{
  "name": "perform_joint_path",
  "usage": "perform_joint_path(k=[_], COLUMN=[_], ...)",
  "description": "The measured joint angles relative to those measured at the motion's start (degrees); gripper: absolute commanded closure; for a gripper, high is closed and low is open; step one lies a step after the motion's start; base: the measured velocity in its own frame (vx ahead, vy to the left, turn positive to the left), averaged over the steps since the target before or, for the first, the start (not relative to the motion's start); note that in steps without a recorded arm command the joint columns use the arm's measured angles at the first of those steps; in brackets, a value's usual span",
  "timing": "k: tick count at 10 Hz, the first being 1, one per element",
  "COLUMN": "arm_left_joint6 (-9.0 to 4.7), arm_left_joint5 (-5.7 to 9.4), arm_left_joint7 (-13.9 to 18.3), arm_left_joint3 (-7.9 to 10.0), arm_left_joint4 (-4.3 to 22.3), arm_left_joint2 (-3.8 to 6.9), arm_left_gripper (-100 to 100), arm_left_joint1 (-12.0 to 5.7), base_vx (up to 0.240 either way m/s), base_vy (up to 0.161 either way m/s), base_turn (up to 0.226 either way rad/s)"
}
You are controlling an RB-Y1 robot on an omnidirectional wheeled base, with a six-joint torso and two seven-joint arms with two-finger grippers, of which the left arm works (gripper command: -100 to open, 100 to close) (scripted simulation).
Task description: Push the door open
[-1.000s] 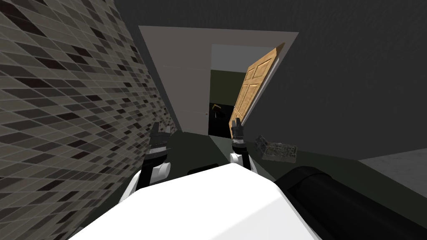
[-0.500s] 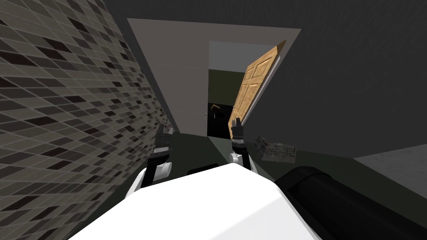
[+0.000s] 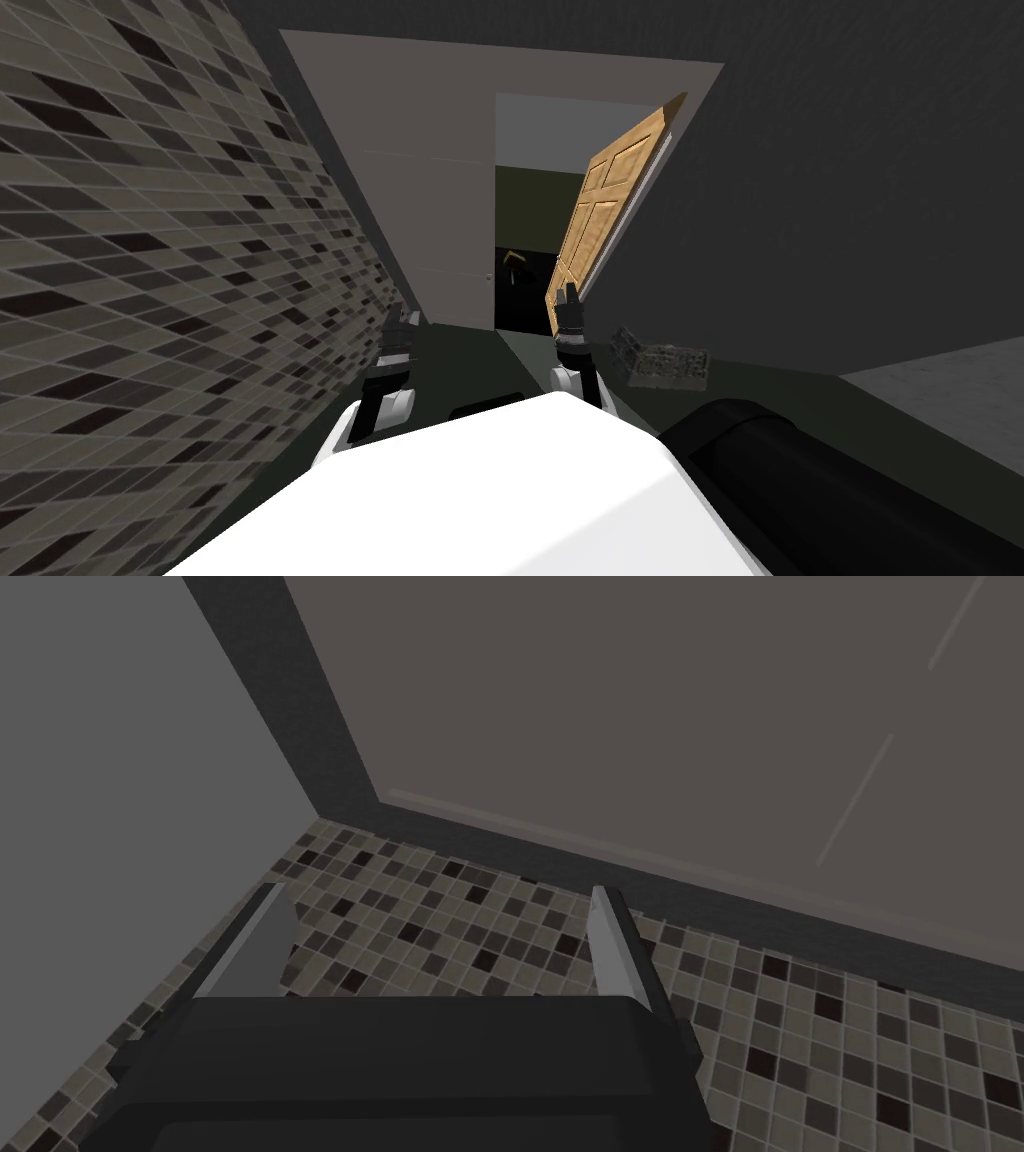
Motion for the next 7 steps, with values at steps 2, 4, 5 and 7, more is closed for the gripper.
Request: perform_joint_path(k=[2,4,5,7], arm_left_joint6=[-0.5,-1.67,-2.06,-2.88], arm_left_joint5=[-0.18,-0.49,-0.65,-0.78], arm_left_joint7=[0.25,0.3,0.34,0.7], arm_left_joint3=[0.46,0.64,0.74,1.27], arm_left_joint4=[3.23,6.8,8.43,12.2], arm_left_joint2=[0.55,0.72,0.82,1.4], arm_left_gripper=[-100,-100,-100,-100], arm_left_joint1=[-1.59,-2.58,-3.21,-4.81], base_vx=[0.113,0.106,0.099,0.11], base_vy=[-0.04,-0.038,-0.033,-0.034], base_turn=[-0.046,-0.055,-0.052,-0.05])
